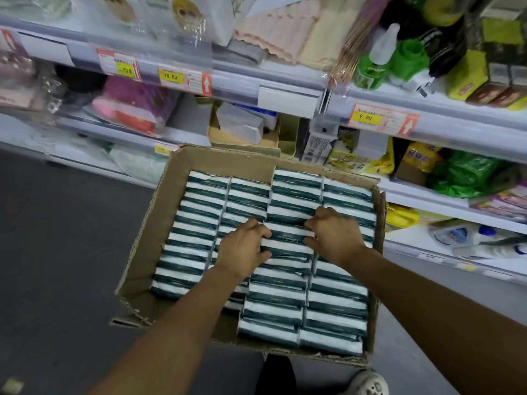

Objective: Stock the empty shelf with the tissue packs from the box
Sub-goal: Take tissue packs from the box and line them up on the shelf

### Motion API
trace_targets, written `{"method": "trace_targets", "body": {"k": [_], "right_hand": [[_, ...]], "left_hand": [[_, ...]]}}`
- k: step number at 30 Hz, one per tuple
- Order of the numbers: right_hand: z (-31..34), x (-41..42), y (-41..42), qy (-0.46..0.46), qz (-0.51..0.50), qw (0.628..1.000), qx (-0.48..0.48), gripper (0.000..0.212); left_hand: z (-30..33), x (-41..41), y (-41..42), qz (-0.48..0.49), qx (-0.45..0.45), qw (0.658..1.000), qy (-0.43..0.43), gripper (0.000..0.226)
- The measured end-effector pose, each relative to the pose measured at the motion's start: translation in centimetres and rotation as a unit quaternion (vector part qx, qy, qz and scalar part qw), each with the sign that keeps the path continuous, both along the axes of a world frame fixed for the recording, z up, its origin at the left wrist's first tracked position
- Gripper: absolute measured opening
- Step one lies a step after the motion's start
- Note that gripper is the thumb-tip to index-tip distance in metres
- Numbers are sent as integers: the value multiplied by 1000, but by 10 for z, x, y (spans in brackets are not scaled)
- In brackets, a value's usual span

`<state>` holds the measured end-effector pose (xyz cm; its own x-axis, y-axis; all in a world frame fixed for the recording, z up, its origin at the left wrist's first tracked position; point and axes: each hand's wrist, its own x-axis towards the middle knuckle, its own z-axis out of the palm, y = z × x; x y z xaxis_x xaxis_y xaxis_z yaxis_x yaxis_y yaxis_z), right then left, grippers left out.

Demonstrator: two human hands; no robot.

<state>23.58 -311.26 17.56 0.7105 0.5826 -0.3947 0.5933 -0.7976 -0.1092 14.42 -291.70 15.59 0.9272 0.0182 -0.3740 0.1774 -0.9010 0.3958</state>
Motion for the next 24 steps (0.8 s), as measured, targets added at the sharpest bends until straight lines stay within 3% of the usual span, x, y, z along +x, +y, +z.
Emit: {"method": "trace_targets", "body": {"k": [8,12,17,21,24], "right_hand": [[0,5,4,11,-36,997,60,18],[19,11,-5,26,-68,986,149,15],[58,20,-29,122,-164,926,317,12],[105,25,-59,130,-231,884,385,27],[138,24,-91,151,-299,830,446,23]], "left_hand": [[-1,-3,0,-36,-4,993,-112,13],[18,-7,10,5,-96,984,-148,11],[67,-12,11,111,-219,965,-91,18],[101,-6,-6,194,-250,939,-133,21],[130,0,-30,233,-282,917,-158,17]]}}
